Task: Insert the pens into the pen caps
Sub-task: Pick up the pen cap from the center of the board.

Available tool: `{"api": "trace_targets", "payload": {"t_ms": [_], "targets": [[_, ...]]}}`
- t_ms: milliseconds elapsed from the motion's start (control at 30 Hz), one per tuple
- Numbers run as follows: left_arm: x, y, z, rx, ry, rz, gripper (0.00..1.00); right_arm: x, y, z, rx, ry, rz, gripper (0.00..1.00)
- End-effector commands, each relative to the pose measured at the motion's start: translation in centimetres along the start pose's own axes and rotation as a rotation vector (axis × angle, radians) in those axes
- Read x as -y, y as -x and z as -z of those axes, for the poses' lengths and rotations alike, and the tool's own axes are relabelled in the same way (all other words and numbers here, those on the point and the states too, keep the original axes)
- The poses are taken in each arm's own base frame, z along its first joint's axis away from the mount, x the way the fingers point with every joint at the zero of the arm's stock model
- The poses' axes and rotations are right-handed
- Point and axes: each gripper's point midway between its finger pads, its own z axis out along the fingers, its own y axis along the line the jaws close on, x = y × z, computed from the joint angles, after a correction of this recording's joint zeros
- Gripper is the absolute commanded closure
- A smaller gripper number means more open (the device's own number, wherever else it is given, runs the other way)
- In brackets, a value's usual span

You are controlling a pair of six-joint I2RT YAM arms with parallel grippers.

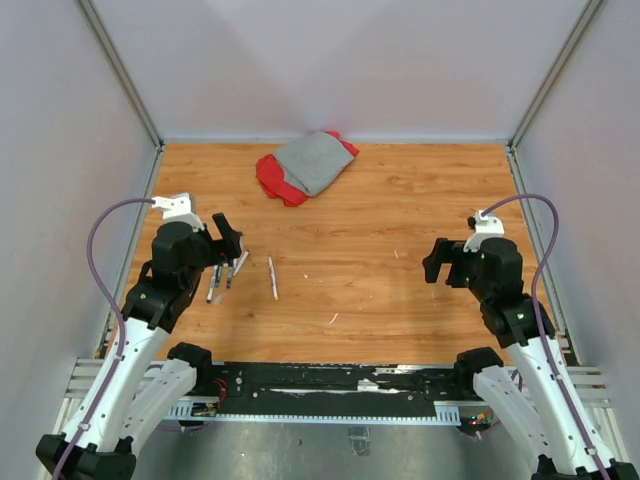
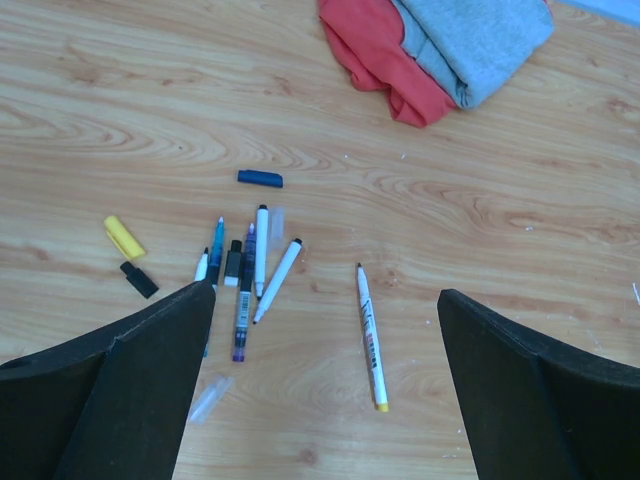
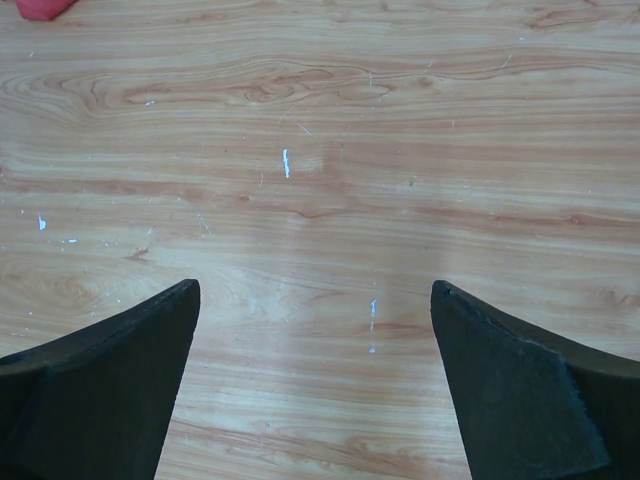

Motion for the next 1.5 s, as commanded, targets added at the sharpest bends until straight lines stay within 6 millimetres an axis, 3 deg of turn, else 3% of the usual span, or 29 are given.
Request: {"api": "trace_targets", "payload": {"t_ms": [0,567,800,900,1133,1367,1467], "targets": [[0.5,1.8,0.5,0.040,-0.017,0.015,0.00,-0.3,1.3,-0.3,0.022,0.025,0.007,0.01],[-1.0,2.2,0.4,0.057,0.078,0.044,0.00,0.6,0.5,-0.6,-0.005,-0.021,0.006,0.01],[-2.3,1.7,-0.6,0.011,0.180,0.056,0.00,2.1,-0.1,-1.5,-0.051,-0.122,-0.037,0.01],[-2.2,1.0,-1.5,-0.023,0.192,0.064,0.00,1.6,-0.3,-2.0,-0.081,-0.101,-0.036,0.02],[0.0,-3.0,-4.7,-0.214,0.116,0.053,0.23,-1.5,-1.6,-3.3,-0.198,0.085,0.005,0.03],[-0.2,-8.7,-6.3,-0.360,0.159,0.135,0.22,-1.8,-3.5,-3.4,-0.270,0.113,0.007,0.05],[-2.4,-10.0,-6.4,-0.360,0.272,0.128,0.22,-1.8,-4.0,-3.4,-0.275,0.117,0.002,0.05]]}}
